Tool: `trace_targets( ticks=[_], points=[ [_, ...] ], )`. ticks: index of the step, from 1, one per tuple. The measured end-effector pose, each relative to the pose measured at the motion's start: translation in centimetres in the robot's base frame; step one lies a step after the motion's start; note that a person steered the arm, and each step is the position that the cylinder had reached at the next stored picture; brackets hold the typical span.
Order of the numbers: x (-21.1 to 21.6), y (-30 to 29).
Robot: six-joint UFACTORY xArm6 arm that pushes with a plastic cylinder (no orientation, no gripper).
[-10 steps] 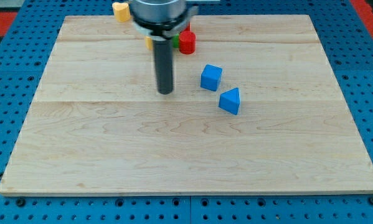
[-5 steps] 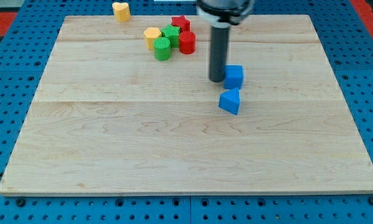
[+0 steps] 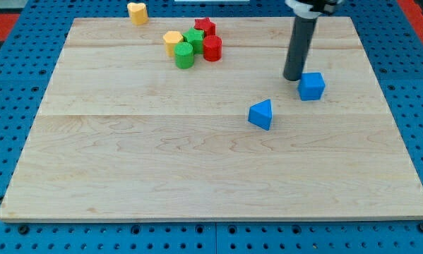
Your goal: Place the blue cube towards the top right of the blue triangle
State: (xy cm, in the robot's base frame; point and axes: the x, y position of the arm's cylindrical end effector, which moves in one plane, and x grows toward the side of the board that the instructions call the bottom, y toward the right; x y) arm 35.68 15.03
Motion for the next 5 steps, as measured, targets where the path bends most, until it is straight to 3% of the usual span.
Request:
trace_targets(
  ticks=[1,2,4,5],
  points=[
    [0.1,0.4],
    [0.6,-5.5],
    [8.2,-20.7],
    [11.8,-20.1]
  ],
)
